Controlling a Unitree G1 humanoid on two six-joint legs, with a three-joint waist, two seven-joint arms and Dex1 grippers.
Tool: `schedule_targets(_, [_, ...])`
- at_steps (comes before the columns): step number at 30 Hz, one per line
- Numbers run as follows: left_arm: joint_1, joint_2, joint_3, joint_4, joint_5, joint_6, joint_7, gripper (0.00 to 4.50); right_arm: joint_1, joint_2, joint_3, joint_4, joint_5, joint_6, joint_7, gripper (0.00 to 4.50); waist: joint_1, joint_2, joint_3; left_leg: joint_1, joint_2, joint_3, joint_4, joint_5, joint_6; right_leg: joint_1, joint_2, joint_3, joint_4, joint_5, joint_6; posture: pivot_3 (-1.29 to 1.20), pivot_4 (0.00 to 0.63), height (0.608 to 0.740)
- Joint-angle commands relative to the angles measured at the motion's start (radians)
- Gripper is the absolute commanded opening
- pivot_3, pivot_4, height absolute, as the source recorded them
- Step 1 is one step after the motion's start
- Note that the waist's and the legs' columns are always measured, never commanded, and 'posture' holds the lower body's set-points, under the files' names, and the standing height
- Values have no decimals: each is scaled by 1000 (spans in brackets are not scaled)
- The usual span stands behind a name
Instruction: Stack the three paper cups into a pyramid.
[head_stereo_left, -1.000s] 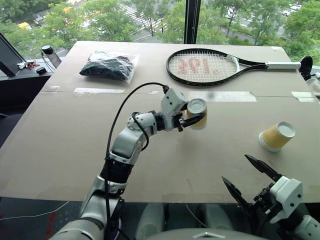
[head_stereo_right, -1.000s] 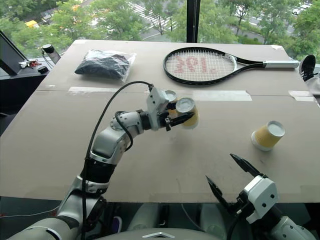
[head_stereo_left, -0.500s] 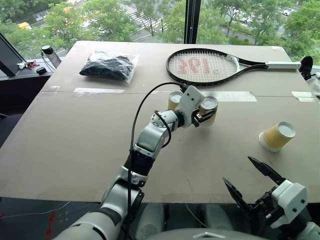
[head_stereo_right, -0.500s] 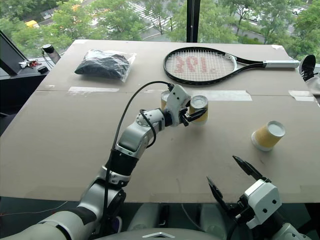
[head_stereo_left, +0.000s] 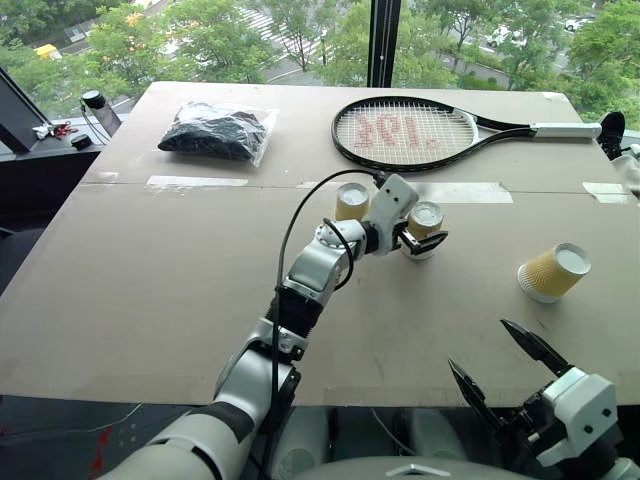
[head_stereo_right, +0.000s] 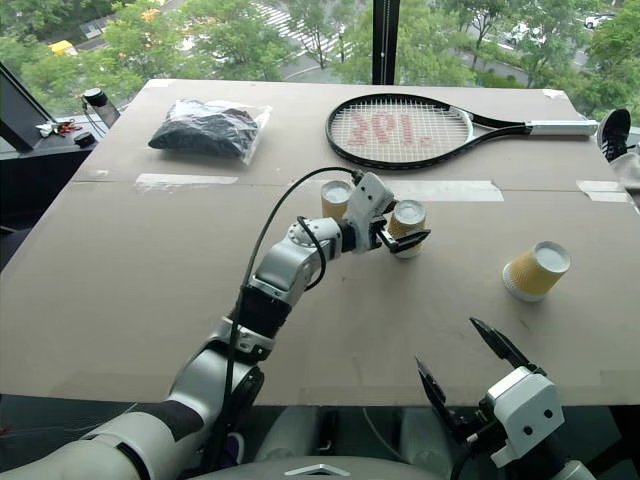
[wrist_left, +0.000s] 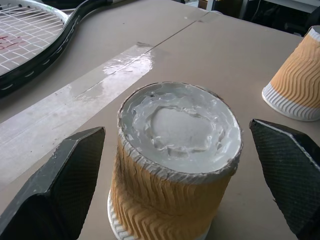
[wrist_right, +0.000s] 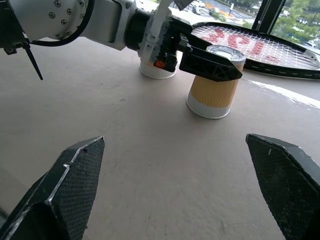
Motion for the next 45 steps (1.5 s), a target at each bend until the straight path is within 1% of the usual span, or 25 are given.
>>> schedule_targets(1, [12, 16, 32, -133, -64, 48, -49, 4468, 12, 1, -2, -37, 6, -30, -6, 4500, -1, 0, 0, 0, 0, 0, 0, 0, 0, 0, 0, 0, 0, 0, 0, 0, 150, 740])
schedule_targets(3, [65, 74, 63, -275, -145, 146, -103, 4468, -9, -2, -7, -26, 13, -27, -5, 4500, -4, 0, 0, 0, 0, 0, 0, 0, 0, 0, 0, 0, 0, 0, 0, 0, 150, 740])
schedule_targets(5, [124, 159, 91, -424, -214, 232, -153, 4468, -45, -9, -20, -12, 32, -17, -2, 4500, -15, 1, 0, 1, 2, 1, -1, 0, 0, -1, 1, 2, 1, 0, 0, 0, 150, 740])
schedule_targets(7, [166, 228, 127, -528, -290, 313, -179, 4468, -86, -20, -43, 1, 60, 2, 1, 4500, -18, 1, 0, 1, 2, 0, -1, 3, -5, -2, 0, 2, 2, 0, 0, 0, 150, 740])
schedule_targets(9, [203, 286, 160, -600, -343, 362, -195, 4468, -129, -36, -78, 14, 94, 33, 1, 4500, -13, 1, 0, 1, 2, 0, 0, 3, -5, -1, 0, 2, 3, 0, 0, 0, 150, 740])
schedule_targets(12, [257, 350, 213, -676, -431, 413, -221, 4468, -186, -66, -136, 36, 142, 84, 5, 4500, 1, 1, 0, 1, 0, 0, 1, 3, -4, 0, -2, 2, 2, 0, 0, 0, 150, 740])
schedule_targets(14, [319, 404, 250, -734, -474, 415, -249, 4468, -232, -109, -205, 62, 223, 122, 33, 4500, -1, 1, 0, 1, 0, -1, 1, 2, -4, 1, -3, 2, 2, 0, 0, 0, 150, 740])
schedule_targets(17, [389, 461, 317, -768, -506, 417, -231, 4468, -288, -202, -328, 108, 356, 158, 117, 4500, -2, 1, 0, 2, 0, 0, 1, 2, -3, 1, -4, 3, 2, 0, 0, 0, 150, 740])
schedule_targets(20, [423, 492, 360, -772, -512, 397, -207, 4468, -293, -260, -428, 139, 476, 172, 204, 4500, 3, 1, 0, 2, 0, -3, 1, 0, 0, 2, -3, 1, 2, 0, -1, 0, 150, 740])
schedule_targets(22, [441, 518, 370, -744, -485, 354, -216, 4468, -284, -282, -485, 159, 528, 160, 273, 4500, 4, 1, 0, 2, 0, -4, 1, 0, 0, 3, -2, 1, 2, 0, -1, 0, 150, 740])
schedule_targets(24, [439, 517, 382, -677, -461, 308, -206, 4468, -276, -297, -526, 178, 581, 162, 334, 4500, 3, 1, 0, 2, 0, -3, 1, 0, 0, 3, -3, 1, 2, 0, -1, 0, 150, 740])
schedule_targets(27, [426, 539, 369, -585, -422, 240, -237, 4468, -263, -302, -566, 179, 656, 178, 389, 4500, 0, 1, 0, 3, -1, -3, 1, 0, 0, 4, -3, 1, 2, 0, -1, 0, 150, 740])
schedule_targets(30, [368, 556, 363, -459, -385, 182, -264, 4468, -275, -300, -594, 157, 718, 196, 388, 4500, -1, 1, 0, 3, -1, -3, 1, 0, 0, 4, -2, 1, 2, 0, -1, 0, 150, 740])
schedule_targets(33, [293, 568, 316, -330, -313, 117, -289, 4468, -295, -301, -608, 144, 749, 209, 373, 4500, 1, 1, 0, 3, -1, -3, 1, 0, 0, 4, -2, 0, 2, 0, 0, 0, 150, 740])
schedule_targets(36, [202, 536, 278, -224, -282, 69, -319, 4468, -290, -305, -631, 130, 763, 224, 377, 4500, 3, 1, 0, 3, -2, -3, 1, 0, 0, 4, -2, -2, 2, 0, 0, 0, 150, 740])
schedule_targets(39, [109, 479, 222, -97, -227, -8, -346, 4468, -277, -291, -661, 138, 753, 220, 381, 4500, 4, 0, 0, 1, -3, -3, 1, 0, 0, 3, -2, -2, 1, 0, 0, 0, 150, 740])
schedule_targets(45, [0, 404, 177, 55, -155, -85, -353, 4468, -246, -237, -654, 89, 725, 214, 348, 4500, -5, 0, 1, 1, -3, -3, 1, 0, 0, 2, -2, 0, 2, 0, 1, 0, 150, 740])
